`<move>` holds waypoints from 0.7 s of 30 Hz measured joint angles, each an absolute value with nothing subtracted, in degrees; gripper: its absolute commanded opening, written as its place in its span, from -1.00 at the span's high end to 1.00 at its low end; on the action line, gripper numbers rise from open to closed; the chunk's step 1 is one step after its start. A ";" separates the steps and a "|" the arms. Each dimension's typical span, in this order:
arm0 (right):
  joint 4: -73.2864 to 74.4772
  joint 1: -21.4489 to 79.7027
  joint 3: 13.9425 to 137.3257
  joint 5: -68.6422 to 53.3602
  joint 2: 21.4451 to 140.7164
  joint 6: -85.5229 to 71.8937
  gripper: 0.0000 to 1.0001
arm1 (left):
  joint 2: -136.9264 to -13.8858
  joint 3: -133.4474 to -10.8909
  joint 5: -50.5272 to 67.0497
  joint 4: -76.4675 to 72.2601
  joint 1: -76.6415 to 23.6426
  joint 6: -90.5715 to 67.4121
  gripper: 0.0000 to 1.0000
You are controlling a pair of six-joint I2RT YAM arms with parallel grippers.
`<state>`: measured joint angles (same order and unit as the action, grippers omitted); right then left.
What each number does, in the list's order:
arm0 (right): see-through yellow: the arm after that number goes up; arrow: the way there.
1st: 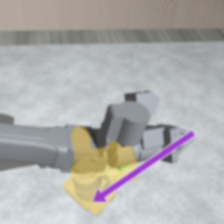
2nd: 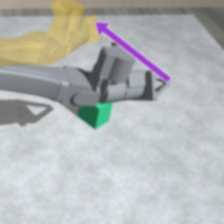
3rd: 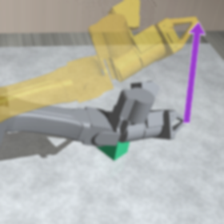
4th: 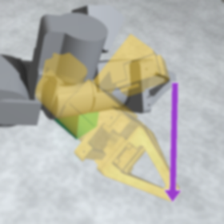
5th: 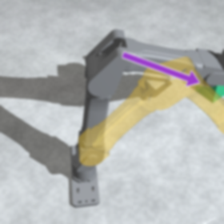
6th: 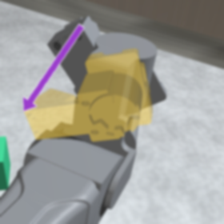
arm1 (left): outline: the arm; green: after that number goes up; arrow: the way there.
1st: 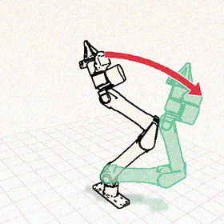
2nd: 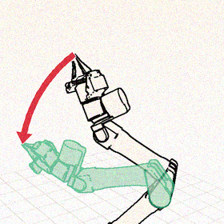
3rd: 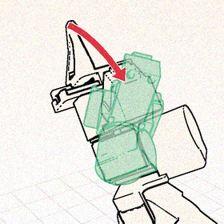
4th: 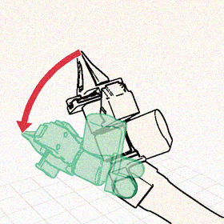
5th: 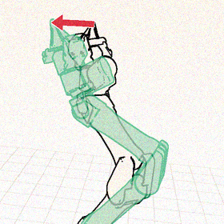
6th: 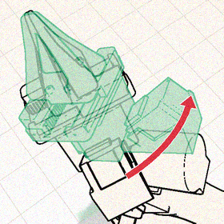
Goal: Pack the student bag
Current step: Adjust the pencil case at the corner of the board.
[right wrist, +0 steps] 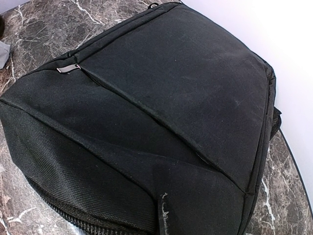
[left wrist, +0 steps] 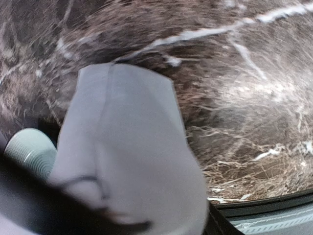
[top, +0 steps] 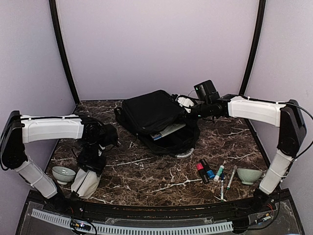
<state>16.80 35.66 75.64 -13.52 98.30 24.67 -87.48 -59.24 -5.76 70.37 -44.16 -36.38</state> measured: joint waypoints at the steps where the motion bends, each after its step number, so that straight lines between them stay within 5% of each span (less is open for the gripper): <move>1: 16.80 35.66 75.64 -13.52 98.35 24.53 0.96 | -88.07 -59.46 -5.32 69.56 -44.95 -36.14 0.14; 8: 18.70 35.48 78.11 -15.31 99.59 21.67 1.00 | -95.04 -67.92 0.19 63.42 -52.49 -32.27 0.98; 16: 22.74 35.46 82.74 -16.86 100.73 18.70 1.00 | -100.44 -78.46 3.49 57.39 -56.97 -27.03 1.00; 17: 22.98 35.46 82.94 -16.88 100.73 18.48 1.00 | -100.68 -79.55 3.31 57.41 -57.28 -26.72 0.92; 20: 23.49 35.46 83.07 -16.93 100.73 17.91 1.00 | -100.92 -81.36 1.13 58.52 -58.19 -27.14 0.14; 21: 23.66 35.44 83.07 -16.93 100.73 17.82 1.00 | -100.90 -81.43 -0.03 59.44 -58.54 -27.75 0.02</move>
<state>23.66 35.44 83.07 -16.93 100.73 17.82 -100.90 -81.43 -0.03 59.44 -58.54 -27.75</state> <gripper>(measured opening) 0.014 0.226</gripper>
